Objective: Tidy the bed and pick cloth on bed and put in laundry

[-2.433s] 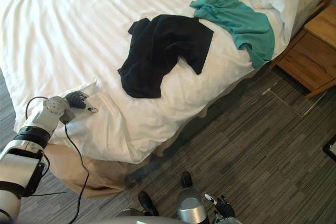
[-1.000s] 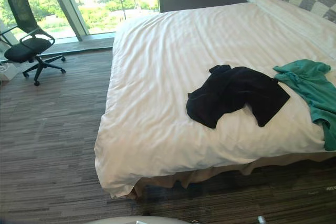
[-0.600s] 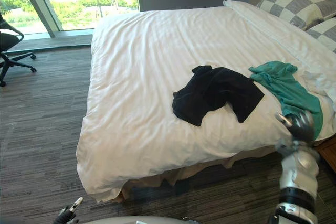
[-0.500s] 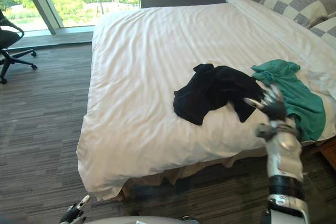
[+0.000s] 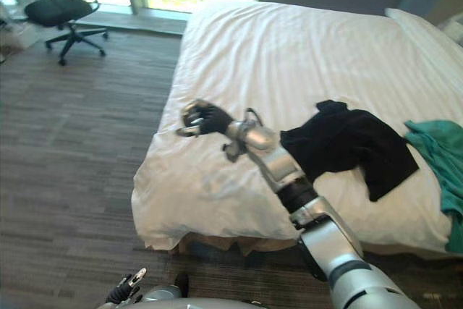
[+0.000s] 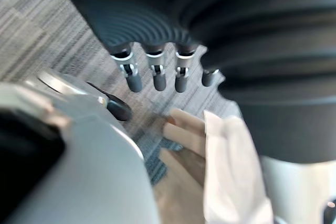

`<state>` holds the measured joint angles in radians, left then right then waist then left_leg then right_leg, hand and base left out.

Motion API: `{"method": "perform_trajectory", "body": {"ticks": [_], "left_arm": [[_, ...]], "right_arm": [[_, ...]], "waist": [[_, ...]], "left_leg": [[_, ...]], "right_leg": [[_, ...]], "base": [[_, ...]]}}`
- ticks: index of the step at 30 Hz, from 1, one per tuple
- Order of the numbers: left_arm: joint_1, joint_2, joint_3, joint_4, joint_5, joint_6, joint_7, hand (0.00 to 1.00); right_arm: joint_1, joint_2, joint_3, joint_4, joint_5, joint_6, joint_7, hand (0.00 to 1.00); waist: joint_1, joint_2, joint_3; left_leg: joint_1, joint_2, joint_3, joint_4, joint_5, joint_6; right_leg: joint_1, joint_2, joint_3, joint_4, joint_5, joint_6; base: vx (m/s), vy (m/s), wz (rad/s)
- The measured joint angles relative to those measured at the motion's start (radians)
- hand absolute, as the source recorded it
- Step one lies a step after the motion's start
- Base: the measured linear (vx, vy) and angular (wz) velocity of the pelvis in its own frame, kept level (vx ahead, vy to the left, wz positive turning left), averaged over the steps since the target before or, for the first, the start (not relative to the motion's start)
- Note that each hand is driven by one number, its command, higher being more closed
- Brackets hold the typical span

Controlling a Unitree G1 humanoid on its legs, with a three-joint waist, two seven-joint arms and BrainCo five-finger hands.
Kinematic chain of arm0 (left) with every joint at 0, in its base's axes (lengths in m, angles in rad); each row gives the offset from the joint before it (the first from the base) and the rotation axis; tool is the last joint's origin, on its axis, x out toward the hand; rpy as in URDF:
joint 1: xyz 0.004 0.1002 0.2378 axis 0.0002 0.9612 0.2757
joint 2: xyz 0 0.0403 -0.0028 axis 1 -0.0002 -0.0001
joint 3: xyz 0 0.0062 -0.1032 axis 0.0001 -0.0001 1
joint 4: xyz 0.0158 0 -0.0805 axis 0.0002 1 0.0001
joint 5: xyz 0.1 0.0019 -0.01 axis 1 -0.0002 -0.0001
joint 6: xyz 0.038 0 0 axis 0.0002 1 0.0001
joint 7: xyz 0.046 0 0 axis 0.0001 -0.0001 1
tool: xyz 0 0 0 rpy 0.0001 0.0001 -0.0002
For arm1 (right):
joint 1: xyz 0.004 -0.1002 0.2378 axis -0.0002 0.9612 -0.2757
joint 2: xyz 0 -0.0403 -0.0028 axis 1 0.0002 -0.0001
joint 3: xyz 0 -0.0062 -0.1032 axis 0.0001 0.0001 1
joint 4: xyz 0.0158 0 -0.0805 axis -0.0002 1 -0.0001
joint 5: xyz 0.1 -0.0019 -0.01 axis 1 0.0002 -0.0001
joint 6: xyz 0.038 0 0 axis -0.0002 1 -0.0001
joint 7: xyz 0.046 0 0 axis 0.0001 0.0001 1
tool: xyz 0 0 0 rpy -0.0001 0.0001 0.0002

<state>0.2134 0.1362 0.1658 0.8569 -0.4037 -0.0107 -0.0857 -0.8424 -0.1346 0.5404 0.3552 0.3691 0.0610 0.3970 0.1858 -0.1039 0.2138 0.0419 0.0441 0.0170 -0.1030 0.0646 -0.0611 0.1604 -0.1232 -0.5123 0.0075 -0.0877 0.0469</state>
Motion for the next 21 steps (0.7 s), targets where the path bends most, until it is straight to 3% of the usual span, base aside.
{"method": "perform_trajectory", "body": {"ticks": [3, 7, 10, 13, 16, 21], "left_arm": [[-0.053, 0.019, -0.010, -0.012, -0.001, -0.002, -0.006, 0.00], [-0.110, 0.028, -0.050, -0.059, -0.014, 0.001, -0.019, 0.00], [-0.122, 0.017, -0.109, -0.082, -0.021, -0.001, -0.018, 0.00], [-0.154, 0.010, -0.175, -0.088, -0.058, -0.007, -0.017, 0.00], [-0.190, 0.019, -0.240, -0.083, -0.103, -0.001, -0.014, 0.00], [-0.267, 0.021, -0.355, -0.088, -0.168, 0.003, 0.018, 0.00]], "right_arm": [[-0.070, 0.068, 0.005, 0.037, 0.000, 0.012, -0.085, 1.00], [-0.145, 0.094, 0.004, 0.091, 0.000, 0.013, -0.180, 1.00], [-0.148, 0.087, -0.024, 0.201, 0.000, 0.041, -0.226, 1.00], [-0.149, 0.046, -0.080, 0.274, -0.001, 0.062, -0.258, 1.00], [-0.149, -0.007, -0.117, 0.336, -0.002, 0.078, -0.290, 1.00], [-0.171, -0.066, -0.150, 0.423, 0.003, 0.073, -0.298, 1.00]], "waist": [[0.037, -0.014, 0.106], [0.079, -0.002, 0.243], [0.090, 0.052, 0.278], [0.088, 0.122, 0.303], [0.093, 0.166, 0.313], [0.098, 0.256, 0.316]], "left_leg": [[-0.081, 0.011, -0.009, 0.003, 0.029, 0.003], [-0.183, 0.004, -0.039, 0.043, 0.081, 0.006], [-0.261, -0.024, -0.055, 0.093, 0.079, 0.012], [-0.349, -0.047, -0.044, 0.123, 0.085, 0.022], [-0.406, -0.050, -0.021, 0.120, 0.102, 0.021], [-0.464, -0.061, 0.002, 0.079, 0.154, 0.023]], "right_leg": [[-0.091, -0.022, -0.059, 0.121, -0.051, -0.010], [-0.194, -0.066, -0.099, 0.247, -0.090, -0.023], [-0.260, -0.109, -0.110, 0.316, -0.107, -0.017], [-0.369, -0.156, -0.100, 0.403, -0.121, -0.017], [-0.458, -0.178, -0.077, 0.453, -0.126, -0.022], [-0.587, -0.225, -0.043, 0.551, -0.162, -0.035]], "base": [[-0.13, -0.024, 0.69], [-0.09, 0.010, 0.56], [-0.08, 0.047, 0.29], [-0.12, 0.055, 0.02], [-0.10, 0.003, -0.10], [-0.07, -0.058, 0.00]]}}
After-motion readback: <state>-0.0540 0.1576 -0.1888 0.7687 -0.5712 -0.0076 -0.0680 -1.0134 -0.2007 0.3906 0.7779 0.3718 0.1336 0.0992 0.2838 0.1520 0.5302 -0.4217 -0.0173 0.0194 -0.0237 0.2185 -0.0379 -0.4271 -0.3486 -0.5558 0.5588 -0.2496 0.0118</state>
